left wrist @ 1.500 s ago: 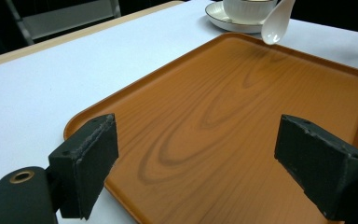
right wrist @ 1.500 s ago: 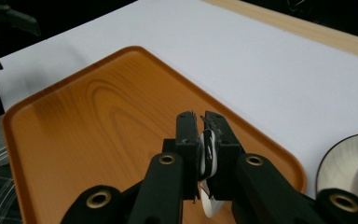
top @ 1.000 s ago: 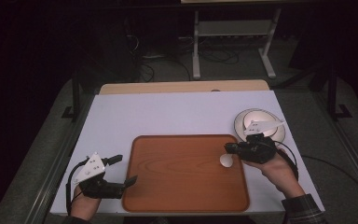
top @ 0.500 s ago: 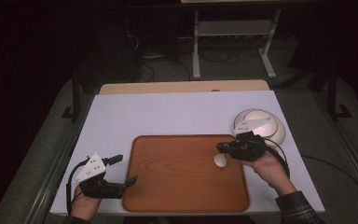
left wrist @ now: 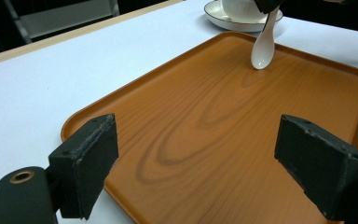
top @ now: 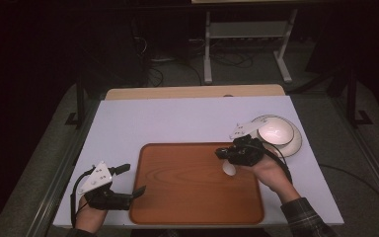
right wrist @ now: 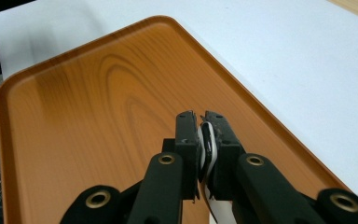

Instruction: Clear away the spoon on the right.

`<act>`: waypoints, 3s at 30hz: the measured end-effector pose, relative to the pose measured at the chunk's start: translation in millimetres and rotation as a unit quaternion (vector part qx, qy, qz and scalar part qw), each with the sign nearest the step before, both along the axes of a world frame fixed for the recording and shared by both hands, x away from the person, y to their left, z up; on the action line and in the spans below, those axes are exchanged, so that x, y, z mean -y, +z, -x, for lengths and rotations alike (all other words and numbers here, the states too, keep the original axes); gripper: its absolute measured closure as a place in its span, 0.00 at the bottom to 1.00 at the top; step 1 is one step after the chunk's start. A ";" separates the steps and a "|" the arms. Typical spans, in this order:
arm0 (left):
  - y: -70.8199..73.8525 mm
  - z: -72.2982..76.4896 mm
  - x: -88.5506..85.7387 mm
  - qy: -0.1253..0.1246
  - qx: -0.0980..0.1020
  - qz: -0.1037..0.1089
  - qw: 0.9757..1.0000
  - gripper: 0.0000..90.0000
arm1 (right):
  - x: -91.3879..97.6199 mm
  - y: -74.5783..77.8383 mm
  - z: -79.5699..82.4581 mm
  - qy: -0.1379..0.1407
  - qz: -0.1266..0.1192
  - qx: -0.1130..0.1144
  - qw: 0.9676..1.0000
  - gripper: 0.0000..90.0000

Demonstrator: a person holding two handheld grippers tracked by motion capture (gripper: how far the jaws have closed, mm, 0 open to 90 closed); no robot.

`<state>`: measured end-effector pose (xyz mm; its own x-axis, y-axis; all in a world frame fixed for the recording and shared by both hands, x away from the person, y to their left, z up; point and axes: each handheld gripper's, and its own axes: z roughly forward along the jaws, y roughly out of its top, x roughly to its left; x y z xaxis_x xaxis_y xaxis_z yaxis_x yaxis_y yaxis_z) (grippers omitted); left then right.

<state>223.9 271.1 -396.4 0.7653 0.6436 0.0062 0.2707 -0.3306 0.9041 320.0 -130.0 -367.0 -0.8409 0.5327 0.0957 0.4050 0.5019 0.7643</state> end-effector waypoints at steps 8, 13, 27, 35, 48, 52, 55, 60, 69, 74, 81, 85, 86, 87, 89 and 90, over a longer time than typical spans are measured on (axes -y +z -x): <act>0.0 0.1 0.0 -0.001 0.000 -0.001 1.000 0.14 | -15.8 -8.3 -8.4 0.020 -0.015 -0.015 1.000 0.93; 0.1 0.2 -0.5 -0.001 0.001 0.000 1.000 0.14 | -28.5 -20.3 -11.6 0.034 0.006 -0.029 0.999 0.93; 0.3 0.4 -0.6 -0.002 0.001 -0.002 1.000 0.14 | -51.4 -50.6 -15.7 0.056 0.058 -0.058 0.995 0.93; 0.6 0.8 -0.6 -0.001 0.002 -0.002 1.000 0.14 | -53.3 -58.4 -18.1 0.060 0.073 -0.063 0.994 0.90; 0.6 0.8 -0.9 -0.001 0.002 -0.002 1.000 0.14 | -58.1 -71.6 -17.7 0.079 0.096 -0.066 0.990 0.82; 0.4 0.6 -0.9 -0.001 0.001 -0.002 1.000 0.14 | -59.3 -72.2 -16.0 0.087 0.094 -0.061 0.990 0.80; 0.4 0.5 -0.9 -0.002 0.002 -0.003 1.000 0.14 | -59.9 -72.4 -14.8 0.091 0.093 -0.059 0.990 0.75; 0.3 0.3 -0.6 -0.002 0.002 -0.001 1.000 0.14 | -61.7 -72.6 -12.2 0.096 0.094 -0.053 0.990 0.69; 0.6 0.5 -1.0 -0.001 0.003 -0.003 1.000 0.14 | -57.3 -68.0 -10.8 0.086 0.065 -0.056 0.993 0.39; 0.5 0.5 -1.5 -0.001 0.002 -0.002 1.000 0.14 | -47.3 -58.0 -4.6 0.070 0.043 -0.040 0.996 0.27; 0.6 0.7 -1.4 -0.001 0.002 -0.002 1.000 0.14 | -15.2 -37.3 4.8 0.040 -0.008 0.001 0.999 0.20; 0.4 0.4 -0.6 -0.002 0.001 -0.002 1.000 0.14 | 2.0 -28.2 11.8 0.028 -0.024 0.013 0.999 0.18; 0.4 0.5 -0.8 -0.002 0.001 -0.002 1.000 0.14 | 6.4 -25.8 14.2 0.024 -0.027 0.016 0.999 0.17; 0.4 0.5 -1.0 -0.001 0.001 -0.002 1.000 0.14 | 8.2 -24.9 15.3 0.023 -0.028 0.019 0.999 0.17; 0.3 0.4 -1.4 -0.001 0.001 -0.002 1.000 0.14 | 16.0 -21.0 20.7 0.020 -0.033 0.026 0.999 0.15; 0.3 0.4 -1.6 -0.001 0.001 -0.003 1.000 0.14 | 18.6 -19.8 22.8 0.018 -0.035 0.028 0.999 0.15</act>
